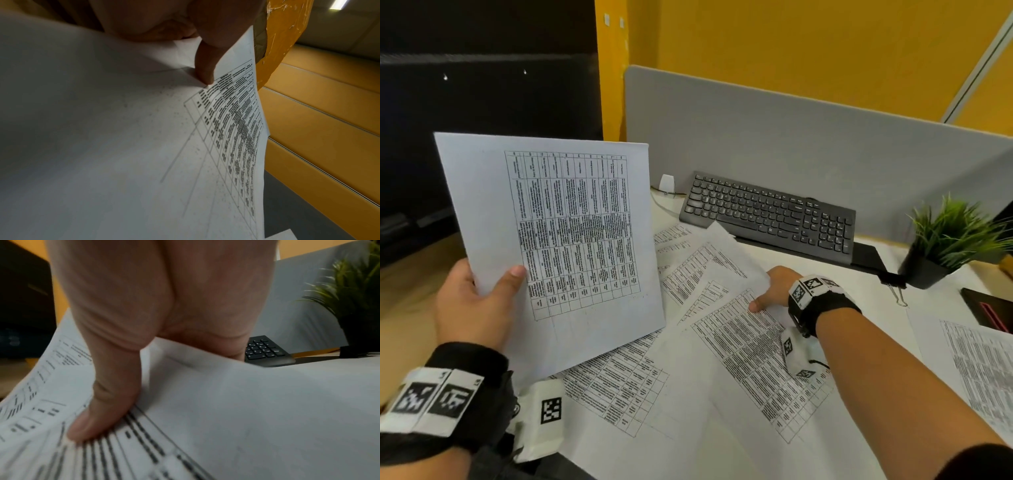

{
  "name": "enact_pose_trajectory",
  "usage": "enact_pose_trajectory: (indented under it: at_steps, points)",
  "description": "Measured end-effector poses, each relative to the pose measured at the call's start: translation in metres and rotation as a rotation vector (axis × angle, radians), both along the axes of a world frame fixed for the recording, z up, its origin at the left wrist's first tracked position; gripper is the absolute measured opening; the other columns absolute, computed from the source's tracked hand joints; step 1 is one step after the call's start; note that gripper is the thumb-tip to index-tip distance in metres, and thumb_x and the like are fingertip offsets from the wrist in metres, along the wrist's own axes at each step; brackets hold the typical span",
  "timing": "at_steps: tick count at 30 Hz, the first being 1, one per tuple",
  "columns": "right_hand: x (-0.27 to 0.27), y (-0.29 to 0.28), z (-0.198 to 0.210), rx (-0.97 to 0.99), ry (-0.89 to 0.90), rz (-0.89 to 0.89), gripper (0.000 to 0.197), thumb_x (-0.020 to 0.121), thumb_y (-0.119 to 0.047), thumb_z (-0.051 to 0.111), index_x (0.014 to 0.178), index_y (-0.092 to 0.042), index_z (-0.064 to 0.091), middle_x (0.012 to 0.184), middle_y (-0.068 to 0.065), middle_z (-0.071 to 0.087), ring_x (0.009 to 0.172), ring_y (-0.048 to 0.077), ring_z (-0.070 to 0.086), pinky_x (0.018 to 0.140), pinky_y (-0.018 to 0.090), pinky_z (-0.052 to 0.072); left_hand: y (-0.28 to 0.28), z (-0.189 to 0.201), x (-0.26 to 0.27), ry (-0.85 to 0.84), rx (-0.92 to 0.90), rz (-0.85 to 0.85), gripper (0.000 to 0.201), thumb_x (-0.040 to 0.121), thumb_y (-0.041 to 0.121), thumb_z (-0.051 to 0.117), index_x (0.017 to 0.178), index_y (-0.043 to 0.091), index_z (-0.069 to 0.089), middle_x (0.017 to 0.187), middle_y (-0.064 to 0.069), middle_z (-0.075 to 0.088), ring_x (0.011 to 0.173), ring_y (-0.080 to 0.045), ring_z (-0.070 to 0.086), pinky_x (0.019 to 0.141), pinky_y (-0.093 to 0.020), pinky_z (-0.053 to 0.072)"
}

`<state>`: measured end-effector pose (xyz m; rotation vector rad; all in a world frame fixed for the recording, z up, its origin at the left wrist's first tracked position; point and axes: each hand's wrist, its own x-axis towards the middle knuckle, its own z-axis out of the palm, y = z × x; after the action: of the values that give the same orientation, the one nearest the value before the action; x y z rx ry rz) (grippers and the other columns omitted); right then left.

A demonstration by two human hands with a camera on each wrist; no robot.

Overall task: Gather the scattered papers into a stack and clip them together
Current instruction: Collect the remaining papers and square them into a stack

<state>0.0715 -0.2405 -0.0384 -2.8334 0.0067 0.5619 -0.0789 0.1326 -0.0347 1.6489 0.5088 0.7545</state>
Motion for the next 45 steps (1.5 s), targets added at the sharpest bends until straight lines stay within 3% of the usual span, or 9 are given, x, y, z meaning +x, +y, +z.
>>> enact_pose_trajectory:
  at_steps: [7,13,19,23,26,30,33,39,45]
  points:
    - [-0.025,-0.039,0.139,0.821,-0.639,-0.181,0.025,0.071,-0.016,0.080,0.095,-0.015,0.070,0.081,-0.002,0.072,0.067,0.007,0.065,0.061,0.021,0.049,-0.004,0.023,0.005,-0.013,0.042,0.012,0.023,0.090,0.016,0.063,0.112,0.016,0.059,0.103,-0.004,0.060,0.096,-0.023,0.057,0.085,-0.039,0.044]
    - [-0.052,-0.025,0.191,1.454,-0.548,-0.007,0.037,0.072,-0.009,0.070,0.109,-0.010,0.065,0.111,0.011,0.071,0.105,0.027,0.067,0.085,0.039,0.055,-0.044,0.054,0.023,-0.038,-0.103,-0.154,0.022,0.090,0.012,0.063,0.111,0.019,0.063,0.108,-0.003,0.067,0.100,-0.027,0.064,0.093,-0.043,0.049]
    - [-0.039,0.010,0.101,1.124,-0.377,-0.057,0.057,0.068,-0.042,0.078,0.118,-0.019,0.063,0.111,0.001,0.072,0.101,0.019,0.069,0.093,0.046,0.052,-0.110,0.063,0.022,0.092,-0.292,-0.509,0.019,0.096,0.002,0.048,0.094,0.015,0.061,0.072,0.003,0.071,0.073,-0.022,0.066,0.055,-0.026,0.050]
    - [-0.043,0.015,0.053,1.058,-0.337,-0.148,0.043,0.081,-0.030,0.072,0.120,-0.020,0.058,0.117,0.001,0.068,0.105,0.020,0.066,0.098,0.048,0.048,-0.117,0.043,0.028,0.092,-0.474,-0.565,0.018,0.098,0.021,0.050,0.097,0.022,0.067,0.090,0.004,0.076,0.096,-0.023,0.068,0.085,-0.040,0.053]
    - [-0.056,0.023,0.042,1.057,-0.417,-0.266,0.043,0.081,-0.025,0.073,0.118,-0.016,0.053,0.112,0.001,0.068,0.100,0.019,0.066,0.093,0.046,0.051,-0.116,0.033,0.023,0.108,-0.676,-0.629,0.044,0.092,0.055,0.043,0.114,0.023,0.064,0.099,0.003,0.075,0.096,-0.017,0.067,0.078,-0.035,0.050]
    - [-0.068,0.034,0.056,1.130,-0.470,-0.275,0.036,0.084,-0.016,0.069,0.115,-0.018,0.050,0.112,0.000,0.066,0.099,0.015,0.065,0.088,0.037,0.053,-0.115,0.018,0.016,0.171,-0.496,-0.744,0.063,0.065,0.037,0.082,0.121,0.017,0.062,0.112,-0.006,0.073,0.101,-0.026,0.070,0.090,-0.044,0.051]
    - [-0.066,0.042,0.069,1.135,-0.517,-0.215,0.037,0.083,-0.014,0.071,0.113,-0.018,0.049,0.111,0.002,0.067,0.096,0.016,0.067,0.082,0.034,0.056,-0.113,0.012,0.015,0.208,-0.420,-0.638,0.029,0.078,0.007,0.072,0.104,0.019,0.067,0.102,-0.007,0.075,0.090,-0.026,0.072,0.085,-0.041,0.053]
    - [-0.059,0.050,0.067,0.873,-0.554,-0.201,0.030,0.092,-0.005,0.051,0.120,-0.015,0.044,0.093,0.002,0.066,0.073,0.010,0.059,0.061,0.021,0.044,-0.080,0.026,0.020,0.094,-0.148,-0.293,0.024,0.084,0.010,0.070,0.105,0.014,0.061,0.105,-0.012,0.065,0.100,-0.029,0.062,0.093,-0.047,0.049]
    - [-0.086,0.072,0.021,0.139,-0.084,0.209,0.042,0.092,-0.029,0.057,0.130,-0.019,0.046,0.131,0.007,0.053,0.115,0.024,0.053,0.092,0.031,0.043,-0.026,0.054,0.019,-0.004,-0.091,-0.008,0.032,0.085,0.016,0.068,0.114,0.004,0.063,0.107,-0.008,0.061,0.102,-0.026,0.059,0.093,-0.041,0.048]
